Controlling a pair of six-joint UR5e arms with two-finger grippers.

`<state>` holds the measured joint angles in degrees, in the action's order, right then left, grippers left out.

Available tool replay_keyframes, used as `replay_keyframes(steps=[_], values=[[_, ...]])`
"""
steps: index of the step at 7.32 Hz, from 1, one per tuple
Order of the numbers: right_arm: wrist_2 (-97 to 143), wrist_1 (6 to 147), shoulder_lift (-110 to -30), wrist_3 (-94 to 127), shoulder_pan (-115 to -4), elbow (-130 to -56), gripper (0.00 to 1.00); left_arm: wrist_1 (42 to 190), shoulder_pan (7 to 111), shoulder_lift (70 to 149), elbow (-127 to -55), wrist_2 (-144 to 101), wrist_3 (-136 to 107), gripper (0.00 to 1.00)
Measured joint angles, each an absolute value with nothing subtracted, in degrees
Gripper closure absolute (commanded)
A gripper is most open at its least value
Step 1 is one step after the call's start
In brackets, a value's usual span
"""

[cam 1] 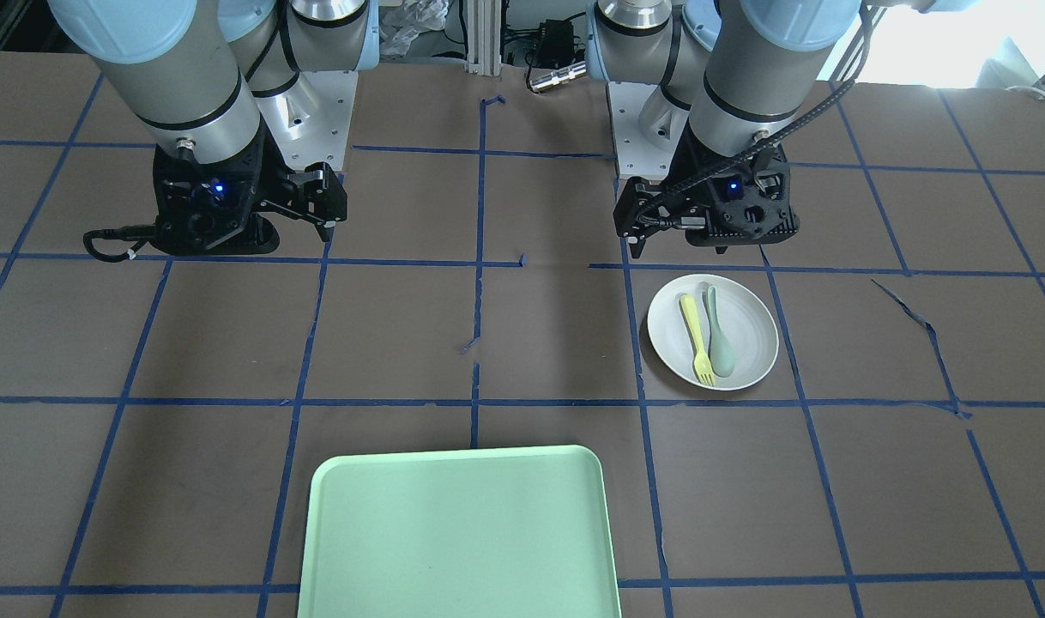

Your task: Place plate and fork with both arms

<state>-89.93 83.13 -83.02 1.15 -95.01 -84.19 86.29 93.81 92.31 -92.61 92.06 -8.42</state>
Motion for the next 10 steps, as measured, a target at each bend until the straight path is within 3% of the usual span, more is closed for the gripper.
replay_keyframes(steps=[5, 10], values=[[-90.33, 83.19, -82.97, 1.15, -95.01, -84.24, 0.0, 85.79, 90.39, 92.92, -94.89, 93.6, -2.96, 0.0], [-90.13, 83.29, -82.94, 1.14, -95.01, -84.28, 0.0, 79.5, 70.41, 96.32, -103.06, 93.27, 16.9, 0.0]])
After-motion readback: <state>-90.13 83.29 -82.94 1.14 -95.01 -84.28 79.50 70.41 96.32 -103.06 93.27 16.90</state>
